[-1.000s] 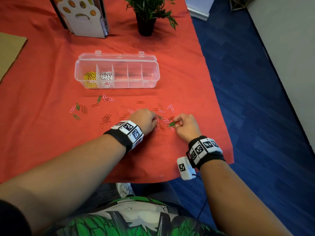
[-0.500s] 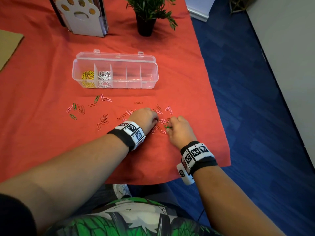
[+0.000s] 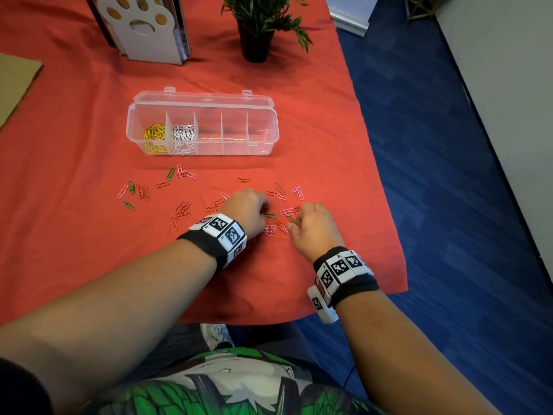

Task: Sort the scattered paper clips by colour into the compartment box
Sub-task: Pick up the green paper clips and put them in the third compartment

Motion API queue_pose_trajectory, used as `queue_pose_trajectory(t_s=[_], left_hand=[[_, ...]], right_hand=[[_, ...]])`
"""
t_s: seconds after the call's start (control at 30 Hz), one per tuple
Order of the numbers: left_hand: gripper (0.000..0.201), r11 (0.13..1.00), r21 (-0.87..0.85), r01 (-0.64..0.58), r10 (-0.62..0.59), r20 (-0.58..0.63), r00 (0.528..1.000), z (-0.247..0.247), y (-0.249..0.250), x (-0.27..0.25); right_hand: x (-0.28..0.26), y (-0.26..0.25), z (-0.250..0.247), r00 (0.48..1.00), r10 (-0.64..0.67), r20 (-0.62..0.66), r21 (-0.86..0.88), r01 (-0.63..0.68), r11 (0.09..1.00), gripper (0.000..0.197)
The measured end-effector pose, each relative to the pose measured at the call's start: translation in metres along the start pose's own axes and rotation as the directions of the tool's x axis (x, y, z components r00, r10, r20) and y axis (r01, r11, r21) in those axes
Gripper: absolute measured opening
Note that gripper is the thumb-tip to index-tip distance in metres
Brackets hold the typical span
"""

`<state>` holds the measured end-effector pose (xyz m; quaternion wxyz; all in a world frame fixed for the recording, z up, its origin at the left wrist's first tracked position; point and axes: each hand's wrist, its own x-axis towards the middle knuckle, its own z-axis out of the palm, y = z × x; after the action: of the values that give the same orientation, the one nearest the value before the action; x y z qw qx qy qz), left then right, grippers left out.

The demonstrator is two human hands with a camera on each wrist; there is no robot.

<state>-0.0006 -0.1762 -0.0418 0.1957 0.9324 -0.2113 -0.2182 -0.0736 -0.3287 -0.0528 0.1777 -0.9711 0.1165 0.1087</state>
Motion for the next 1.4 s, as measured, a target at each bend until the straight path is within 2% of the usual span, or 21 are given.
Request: queue_pose_trajectory(t_s=[0.27, 0.33, 0.4, 0.47, 0.5, 0.53, 0.6, 0.63, 0.67, 0.73, 0.77, 0.8, 0.83, 0.87, 0.9, 0.93, 0.97, 1.03, 1.13, 1.3, 1.4], left_hand=[[0.017, 0.973, 0.188, -0.131, 0.129, 0.020, 0.991, 0.006, 0.004, 0.002], [0.020, 0.984, 0.148, -0.101, 0.099, 0.023, 0.995, 0.005, 0.003, 0.003], [0.018, 1.000, 0.002, -0.029, 0.029, 0.010, 1.000, 0.001, 0.002, 0.002], [0.012, 0.963, -0.254, 0.094, -0.089, 0.031, 0.996, -0.007, 0.004, -0.001], [0.015, 0.872, -0.454, 0.184, -0.160, 0.090, 0.983, -0.012, 0.004, -0.002], [0.020, 0.702, -0.656, 0.279, -0.213, 0.181, 0.960, -0.016, 0.005, -0.005], [0.019, 0.265, -0.880, 0.394, -0.209, 0.346, 0.915, -0.025, 0.002, -0.012], [0.013, 0.100, -0.905, 0.414, -0.160, 0.396, 0.904, -0.029, 0.000, -0.016], [0.009, -0.004, -0.906, 0.424, -0.105, 0.422, 0.900, -0.033, -0.003, -0.019], [0.016, -0.089, -0.900, 0.426, -0.063, 0.432, 0.900, -0.036, -0.009, -0.023], [0.019, -0.105, -0.895, 0.435, -0.073, 0.443, 0.894, -0.037, -0.010, -0.024], [0.023, -0.104, -0.886, 0.453, -0.098, 0.462, 0.881, -0.036, -0.012, -0.024], [0.025, -0.077, -0.879, 0.470, -0.132, 0.476, 0.869, -0.035, -0.012, -0.024], [0.024, -0.010, -0.877, 0.481, -0.176, 0.475, 0.862, -0.032, -0.012, -0.024], [0.022, 0.110, -0.872, 0.477, -0.227, 0.445, 0.866, -0.028, -0.011, -0.023], [0.018, 0.274, -0.848, 0.453, -0.268, 0.385, 0.883, -0.023, -0.010, -0.022], [0.015, 0.453, -0.796, 0.402, -0.278, 0.302, 0.912, -0.018, -0.010, -0.021], [0.009, 0.745, -0.628, 0.227, -0.191, 0.125, 0.974, -0.010, -0.005, -0.021], [0.018, 0.962, -0.272, 0.006, 0.000, 0.022, 1.000, -0.004, 0.010, -0.020], [0.032, 0.975, 0.038, -0.220, 0.217, 0.072, 0.974, 0.012, 0.034, -0.006], [0.029, 0.952, 0.165, -0.260, 0.238, 0.141, 0.961, 0.019, 0.044, -0.002]], right_hand=[[0.005, -0.016, -0.001, 0.998, -0.045, 0.039, -0.240, 0.053, 0.969, 0.031], [0.011, -0.012, -0.003, 0.997, -0.020, 0.076, -0.134, 0.031, 0.990, 0.028], [0.017, -0.006, -0.008, 0.989, 0.080, 0.121, 0.090, -0.091, 0.992, 0.018], [0.018, -0.001, -0.013, 0.964, 0.199, 0.175, 0.413, -0.256, 0.874, 0.008], [0.016, 0.001, -0.014, 0.947, 0.241, 0.211, 0.576, -0.320, 0.752, 0.015], [0.013, 0.002, -0.017, 0.929, 0.262, 0.262, 0.712, -0.369, 0.598, 0.022], [0.010, 0.005, -0.023, 0.901, 0.242, 0.360, 0.874, -0.416, 0.251, 0.029], [0.008, 0.006, -0.027, 0.888, 0.228, 0.399, 0.898, -0.429, 0.100, 0.029], [0.006, 0.006, -0.030, 0.873, 0.211, 0.440, 0.895, -0.445, -0.029, 0.026], [0.004, 0.007, -0.033, 0.839, 0.201, 0.505, 0.862, -0.477, -0.171, 0.020], [0.004, 0.006, -0.032, 0.824, 0.221, 0.522, 0.853, -0.496, -0.163, 0.018], [0.006, 0.006, -0.028, 0.818, 0.264, 0.510, 0.857, -0.510, -0.076, 0.017], [0.008, 0.005, -0.026, 0.827, 0.322, 0.462, 0.844, -0.521, 0.127, 0.017], [0.011, 0.006, -0.024, 0.850, 0.362, 0.383, 0.748, -0.516, 0.417, 0.016], [0.011, 0.006, -0.023, 0.878, 0.368, 0.305, 0.537, -0.478, 0.696, 0.013], [0.009, 0.005, -0.023, 0.903, 0.346, 0.254, 0.298, -0.413, 0.860, 0.011], [0.006, 0.004, -0.021, 0.921, 0.322, 0.220, 0.128, -0.355, 0.926, 0.016], [-0.002, 0.004, -0.015, 0.951, 0.259, 0.166, -0.030, -0.258, 0.966, 0.030], [-0.011, 0.001, -0.005, 0.973, 0.201, 0.110, -0.134, -0.186, 0.973, 0.036], [-0.008, 0.009, 0.000, 0.967, 0.213, 0.142, -0.146, -0.193, 0.970, 0.034], [-0.006, 0.025, -0.009, 0.933, 0.305, 0.194, 0.113, -0.330, 0.937, 0.018]])
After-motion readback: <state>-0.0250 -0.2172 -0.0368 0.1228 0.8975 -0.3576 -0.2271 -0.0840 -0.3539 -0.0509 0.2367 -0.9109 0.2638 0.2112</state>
